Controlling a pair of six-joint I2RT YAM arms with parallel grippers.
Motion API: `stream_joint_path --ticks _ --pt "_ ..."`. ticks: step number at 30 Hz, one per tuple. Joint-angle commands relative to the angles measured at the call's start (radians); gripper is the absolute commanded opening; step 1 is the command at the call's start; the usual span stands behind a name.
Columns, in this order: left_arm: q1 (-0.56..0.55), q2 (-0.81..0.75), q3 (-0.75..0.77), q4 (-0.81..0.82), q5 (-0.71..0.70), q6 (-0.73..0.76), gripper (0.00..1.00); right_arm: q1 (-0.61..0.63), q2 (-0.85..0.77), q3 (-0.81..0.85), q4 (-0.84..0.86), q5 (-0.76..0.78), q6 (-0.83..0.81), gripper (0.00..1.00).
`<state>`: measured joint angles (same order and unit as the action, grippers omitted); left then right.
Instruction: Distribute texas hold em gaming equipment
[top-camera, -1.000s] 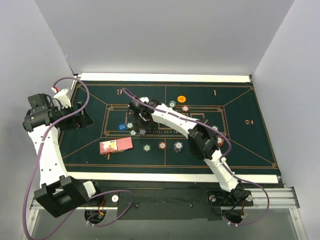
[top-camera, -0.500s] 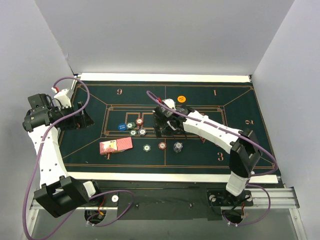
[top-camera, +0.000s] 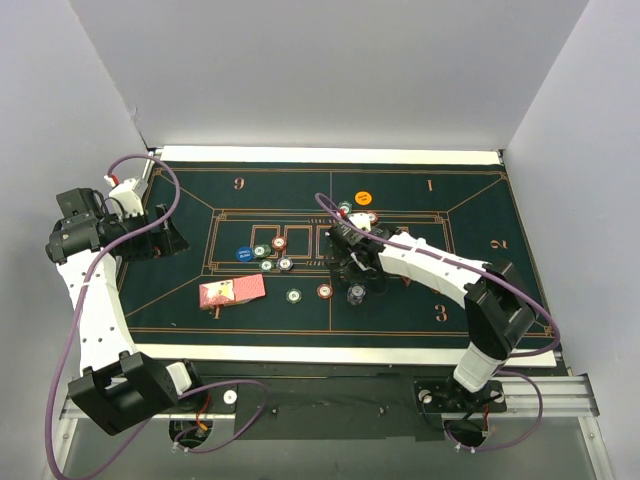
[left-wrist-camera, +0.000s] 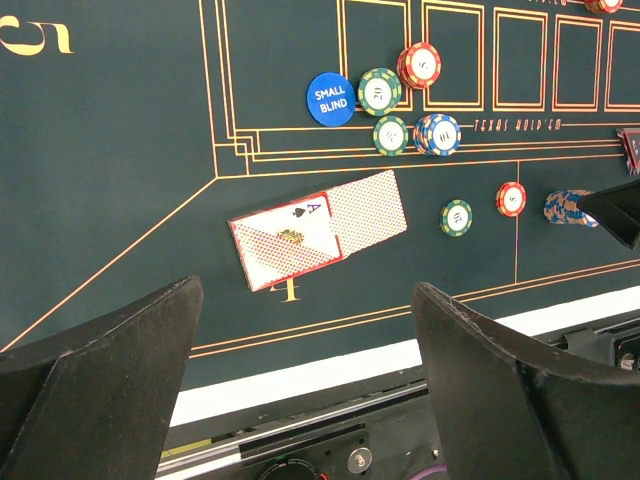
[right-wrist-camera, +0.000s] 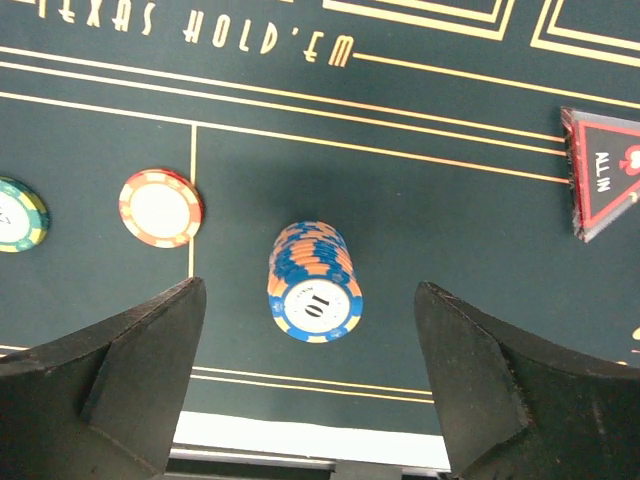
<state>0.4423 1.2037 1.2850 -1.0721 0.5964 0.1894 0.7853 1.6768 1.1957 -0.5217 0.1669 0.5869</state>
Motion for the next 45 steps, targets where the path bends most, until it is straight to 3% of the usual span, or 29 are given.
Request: stream_joint_path --ticks 1,25,34,45 --pt "0.009 -0.015 -0.001 0.011 0.025 0.013 0.97 -0.006 0.006 -0.011 0.029 -0.013 0.019 0.78" --pt "0.007 -0.015 -0.039 0.021 0.020 0.015 0.97 -0.015 0.063 -0.102 0.097 -0.044 0.044 0.56" --pt "0.009 -0.013 -0.029 0.015 0.016 0.019 0.97 -0.017 0.055 -0.099 0.091 -0.047 0.048 0.35" --pt "0.009 -0.006 -0.035 0.024 0.020 0.015 0.97 -0.021 -0.031 -0.036 -0.004 -0.032 0.018 0.34"
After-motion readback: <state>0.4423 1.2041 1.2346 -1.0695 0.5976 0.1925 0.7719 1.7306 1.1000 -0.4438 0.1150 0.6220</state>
